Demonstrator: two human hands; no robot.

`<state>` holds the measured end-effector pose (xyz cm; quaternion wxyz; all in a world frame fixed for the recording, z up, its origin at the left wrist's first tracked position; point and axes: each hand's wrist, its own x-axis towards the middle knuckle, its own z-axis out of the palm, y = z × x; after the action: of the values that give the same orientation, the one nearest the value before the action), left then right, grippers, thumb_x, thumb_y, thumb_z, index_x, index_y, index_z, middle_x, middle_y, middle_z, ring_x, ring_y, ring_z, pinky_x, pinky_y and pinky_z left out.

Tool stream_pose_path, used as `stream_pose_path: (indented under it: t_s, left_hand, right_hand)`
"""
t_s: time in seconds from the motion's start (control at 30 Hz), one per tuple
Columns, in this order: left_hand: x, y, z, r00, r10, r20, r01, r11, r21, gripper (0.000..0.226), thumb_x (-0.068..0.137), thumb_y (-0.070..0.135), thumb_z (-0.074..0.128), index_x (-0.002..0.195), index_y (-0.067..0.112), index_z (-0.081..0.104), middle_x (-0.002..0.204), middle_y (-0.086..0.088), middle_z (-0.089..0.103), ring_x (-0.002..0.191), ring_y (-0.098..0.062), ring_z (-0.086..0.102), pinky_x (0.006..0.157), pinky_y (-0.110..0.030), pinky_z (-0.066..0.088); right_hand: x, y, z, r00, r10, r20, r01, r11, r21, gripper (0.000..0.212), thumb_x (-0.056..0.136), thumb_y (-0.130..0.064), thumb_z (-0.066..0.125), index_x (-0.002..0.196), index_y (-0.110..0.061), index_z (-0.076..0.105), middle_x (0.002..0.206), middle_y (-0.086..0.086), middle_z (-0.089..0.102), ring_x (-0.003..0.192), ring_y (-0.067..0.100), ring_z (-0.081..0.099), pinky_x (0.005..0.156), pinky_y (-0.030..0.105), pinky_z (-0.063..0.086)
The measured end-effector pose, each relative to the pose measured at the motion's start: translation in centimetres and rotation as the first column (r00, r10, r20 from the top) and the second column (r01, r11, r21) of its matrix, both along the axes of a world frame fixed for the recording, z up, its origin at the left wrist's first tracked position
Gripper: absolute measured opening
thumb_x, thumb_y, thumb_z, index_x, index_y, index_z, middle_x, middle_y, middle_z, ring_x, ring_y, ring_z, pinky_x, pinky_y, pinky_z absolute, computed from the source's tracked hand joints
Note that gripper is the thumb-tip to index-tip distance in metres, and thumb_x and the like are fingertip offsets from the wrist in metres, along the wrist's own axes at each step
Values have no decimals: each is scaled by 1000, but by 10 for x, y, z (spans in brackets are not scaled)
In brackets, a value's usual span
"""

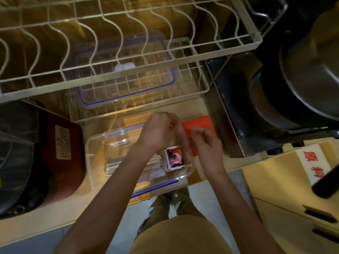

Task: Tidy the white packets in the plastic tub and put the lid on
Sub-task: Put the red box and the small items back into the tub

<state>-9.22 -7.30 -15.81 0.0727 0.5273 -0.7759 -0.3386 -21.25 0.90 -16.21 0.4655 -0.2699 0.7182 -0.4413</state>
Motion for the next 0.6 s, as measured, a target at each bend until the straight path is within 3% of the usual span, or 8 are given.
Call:
stream_pose_path:
  t_s: [0.07, 0.13, 0.2, 0.3, 0.37, 0.5, 0.6]
  left_hand:
    - [-19, -10, 3, 998, -57, -10, 57, 998, 2, 19, 86, 16, 52, 99, 13, 66, 101, -10, 71, 95, -29, 64, 83, -38, 52]
    - [-40, -19, 2, 991, -132, -21, 133, 990, 42, 20, 85, 15, 53, 100, 10, 65, 101, -13, 68, 96, -30, 61, 82, -35, 50]
    - [-59, -27, -3, 975, -221, 29, 218, 972, 90, 21, 85, 18, 54, 100, 5, 63, 103, -16, 66, 99, -31, 59, 80, -33, 43]
    - [-78, -35, -14, 910, -370, 189, 344, 925, 160, 32, 85, 25, 56, 107, 2, 58, 112, -21, 61, 107, -34, 55, 85, -35, 42]
    - [-81, -37, -25, 862, -436, 258, 387, 896, 218, 34, 85, 24, 57, 111, 3, 56, 114, -22, 60, 106, -35, 55, 81, -34, 41]
    - [-80, -37, -32, 844, -468, 261, 379, 866, 327, 34, 87, 26, 55, 115, 5, 53, 110, -15, 59, 89, -22, 51, 70, -23, 30]
    - [-83, -38, -26, 842, -489, 228, 394, 846, 360, 33, 89, 23, 54, 115, 4, 52, 103, -9, 55, 91, -20, 49, 73, -24, 31]
  right_hand:
    - [-13, 8, -1, 962, -224, 153, 216, 974, 72, 14, 87, -6, 54, 80, -16, 62, 74, 5, 63, 71, 18, 62, 71, 31, 52]
    - [-23, 16, -6, 861, -416, 292, 380, 909, 174, 9, 87, -2, 52, 85, -7, 60, 74, 11, 61, 71, 24, 60, 64, 30, 53]
    - [-31, 25, -14, 793, -526, 308, 459, 848, 265, 10, 86, -4, 53, 95, -4, 59, 75, 10, 59, 70, 20, 59, 59, 25, 52]
    - [-38, 33, -22, 785, -562, 259, 466, 812, 351, 7, 85, -6, 54, 80, -6, 59, 70, 9, 56, 63, 18, 55, 60, 27, 47]
    - [-40, 33, -25, 760, -583, 288, 445, 789, 424, 20, 86, -7, 56, 66, -9, 57, 66, 9, 55, 61, 20, 54, 63, 31, 48]
    - [-39, 27, -27, 740, -568, 360, 355, 784, 508, 18, 90, -15, 55, 73, -9, 57, 73, 10, 56, 69, 22, 55, 78, 38, 52]
    - [-37, 21, -24, 765, -556, 325, 342, 778, 527, 18, 92, -15, 51, 76, -10, 56, 81, 13, 60, 73, 24, 58, 70, 33, 51]
